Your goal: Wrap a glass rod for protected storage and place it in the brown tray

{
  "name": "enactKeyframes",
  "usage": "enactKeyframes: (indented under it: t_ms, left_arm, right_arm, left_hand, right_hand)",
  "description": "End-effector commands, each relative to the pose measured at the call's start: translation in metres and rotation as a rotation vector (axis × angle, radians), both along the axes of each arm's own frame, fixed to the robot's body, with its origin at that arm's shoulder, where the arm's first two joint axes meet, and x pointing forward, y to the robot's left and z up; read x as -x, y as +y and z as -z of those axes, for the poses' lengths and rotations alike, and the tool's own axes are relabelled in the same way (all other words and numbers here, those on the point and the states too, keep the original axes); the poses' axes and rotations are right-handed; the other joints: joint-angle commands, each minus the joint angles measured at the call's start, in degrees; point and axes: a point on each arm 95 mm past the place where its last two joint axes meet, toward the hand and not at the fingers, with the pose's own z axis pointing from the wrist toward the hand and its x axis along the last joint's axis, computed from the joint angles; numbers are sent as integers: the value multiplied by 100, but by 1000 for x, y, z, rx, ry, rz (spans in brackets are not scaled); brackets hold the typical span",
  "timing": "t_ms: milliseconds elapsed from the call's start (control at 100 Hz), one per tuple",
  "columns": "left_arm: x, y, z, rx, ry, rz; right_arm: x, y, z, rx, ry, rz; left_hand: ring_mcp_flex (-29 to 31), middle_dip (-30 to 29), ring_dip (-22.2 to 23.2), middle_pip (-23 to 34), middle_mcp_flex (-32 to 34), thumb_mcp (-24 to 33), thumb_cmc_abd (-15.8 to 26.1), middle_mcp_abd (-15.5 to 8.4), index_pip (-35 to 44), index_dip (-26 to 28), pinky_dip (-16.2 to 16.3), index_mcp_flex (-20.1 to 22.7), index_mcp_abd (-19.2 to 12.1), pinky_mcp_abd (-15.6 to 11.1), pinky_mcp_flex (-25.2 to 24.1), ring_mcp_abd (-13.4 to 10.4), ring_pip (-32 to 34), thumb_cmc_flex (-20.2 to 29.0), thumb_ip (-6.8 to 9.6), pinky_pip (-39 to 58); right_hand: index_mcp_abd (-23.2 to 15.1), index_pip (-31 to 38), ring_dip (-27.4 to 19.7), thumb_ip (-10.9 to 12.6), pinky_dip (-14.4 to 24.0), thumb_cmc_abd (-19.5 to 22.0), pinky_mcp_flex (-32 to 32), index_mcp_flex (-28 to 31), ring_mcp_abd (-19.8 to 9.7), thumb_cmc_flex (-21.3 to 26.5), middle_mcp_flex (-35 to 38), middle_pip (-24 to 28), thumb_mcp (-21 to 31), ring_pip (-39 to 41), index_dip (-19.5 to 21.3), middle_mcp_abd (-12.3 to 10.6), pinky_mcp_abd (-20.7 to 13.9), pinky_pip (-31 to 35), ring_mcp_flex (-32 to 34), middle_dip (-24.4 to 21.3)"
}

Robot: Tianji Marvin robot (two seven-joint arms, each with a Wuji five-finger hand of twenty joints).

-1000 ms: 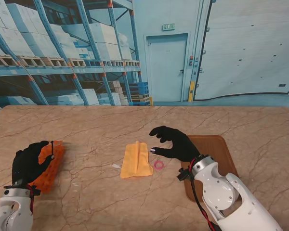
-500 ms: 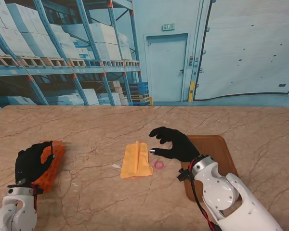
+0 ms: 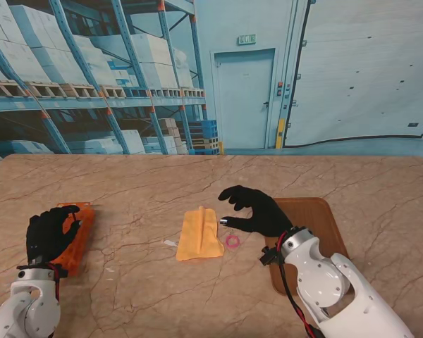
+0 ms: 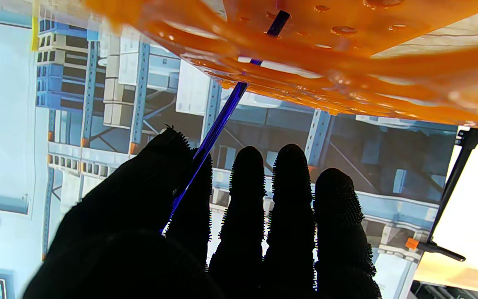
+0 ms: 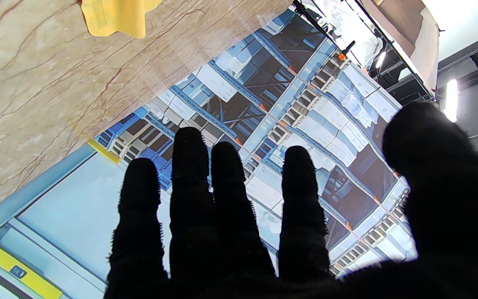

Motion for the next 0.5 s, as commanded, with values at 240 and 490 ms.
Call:
enactKeyframes:
  t_ms: [240, 490]
  left_arm:
    - [11, 3, -2, -28, 9, 12]
    - [8, 4, -2, -33, -18, 14]
  right_arm:
    - [1, 2, -1, -5, -1, -3]
    - [1, 2, -1, -6, 0, -3]
  left_hand:
    - [164, -9, -36, 55, 194, -148, -55, -19, 231, -41, -5, 145, 72, 90, 73, 102, 155, 97, -177, 219]
    - [372, -269, -140, -80, 733, -605, 132, -157, 576, -207, 10, 435, -9, 230, 235, 223, 225, 563, -135, 302]
  right_hand:
    - [-41, -73, 98, 150, 120, 176, 11, 70, -52, -247, 53, 47, 128, 102, 83, -68, 8, 122, 87, 59]
    - [-41, -76, 98, 150, 121, 179, 9, 75, -57, -256, 46, 41, 127, 100, 87, -68, 12, 118, 87, 59]
